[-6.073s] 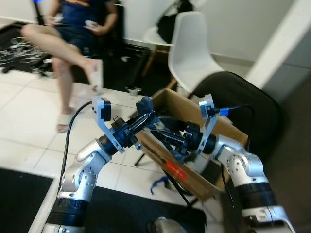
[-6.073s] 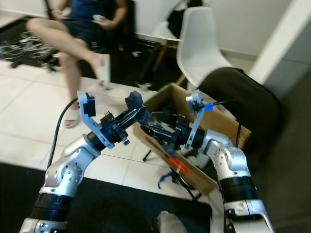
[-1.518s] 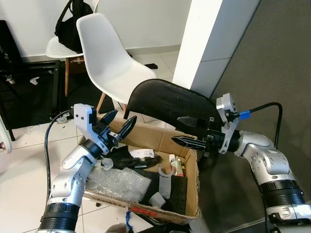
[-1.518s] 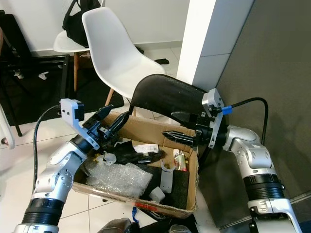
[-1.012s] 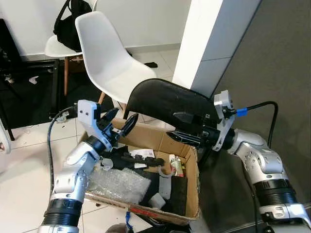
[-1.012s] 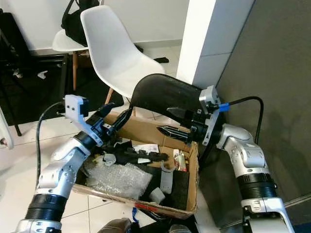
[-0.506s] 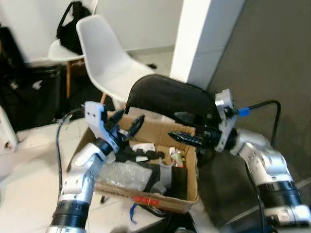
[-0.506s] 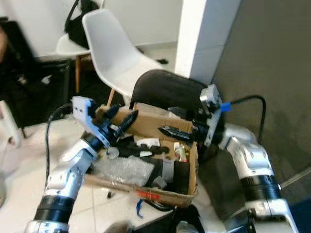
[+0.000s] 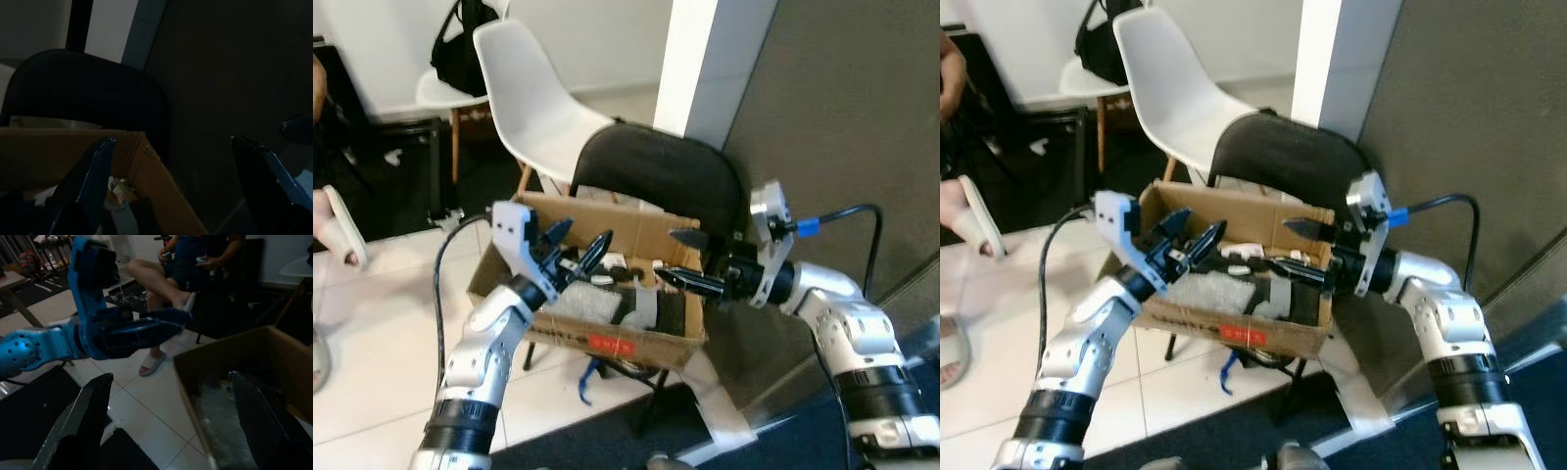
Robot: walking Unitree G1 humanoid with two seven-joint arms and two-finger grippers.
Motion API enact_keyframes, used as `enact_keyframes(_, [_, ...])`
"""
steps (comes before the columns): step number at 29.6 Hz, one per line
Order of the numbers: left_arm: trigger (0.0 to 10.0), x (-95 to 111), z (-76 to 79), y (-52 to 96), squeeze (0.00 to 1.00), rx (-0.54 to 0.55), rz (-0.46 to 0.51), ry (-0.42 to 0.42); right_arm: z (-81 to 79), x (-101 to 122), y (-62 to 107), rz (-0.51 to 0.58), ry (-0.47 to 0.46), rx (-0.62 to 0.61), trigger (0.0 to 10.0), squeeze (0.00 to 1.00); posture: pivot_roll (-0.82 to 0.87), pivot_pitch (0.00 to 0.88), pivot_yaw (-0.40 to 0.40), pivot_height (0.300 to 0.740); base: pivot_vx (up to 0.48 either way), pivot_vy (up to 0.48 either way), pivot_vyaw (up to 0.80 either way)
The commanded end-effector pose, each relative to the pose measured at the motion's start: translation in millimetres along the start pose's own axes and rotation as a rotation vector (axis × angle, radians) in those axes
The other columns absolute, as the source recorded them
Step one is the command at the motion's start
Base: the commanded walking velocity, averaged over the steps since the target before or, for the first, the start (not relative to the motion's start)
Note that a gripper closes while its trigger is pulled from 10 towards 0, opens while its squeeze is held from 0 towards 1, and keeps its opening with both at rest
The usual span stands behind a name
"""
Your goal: Picking trash to rubbish bin
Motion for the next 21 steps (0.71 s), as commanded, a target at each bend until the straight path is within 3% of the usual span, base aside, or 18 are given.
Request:
enact_keyframes(1, [10.0, -1.0, -1.1, 0.7, 0.0, 0.002, -0.008, -0.014, 2.0, 0.2, 0.7, -0.009, 0.014, -0.01, 10.0, 0.0, -0.02, 0.0, -0.051, 0.74, -0.3, 0.0, 0.0])
enact_keyframes(21, [10.0, -2.2, 1.9, -1.4, 0.0, -0.011, -0.009, -0.018, 1.4, -2.5, -3.5, -0.02, 0.031, -0.022, 10.0, 0.0, -0.03, 0.0, -0.052, 0.74, -0.301, 0.0, 0.0])
Point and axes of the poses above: a point about 5 cm out from each wrist's last joint towards the gripper, its own y axis pointing back from the gripper into the wrist, its own x axis along the axis of the wrist's last joint, z = x × y, the point moved 5 cm from there along -y, pointing out of the wrist towards the gripper, and after that the axes turned 14 degrees about y, right-handed, at the moved point
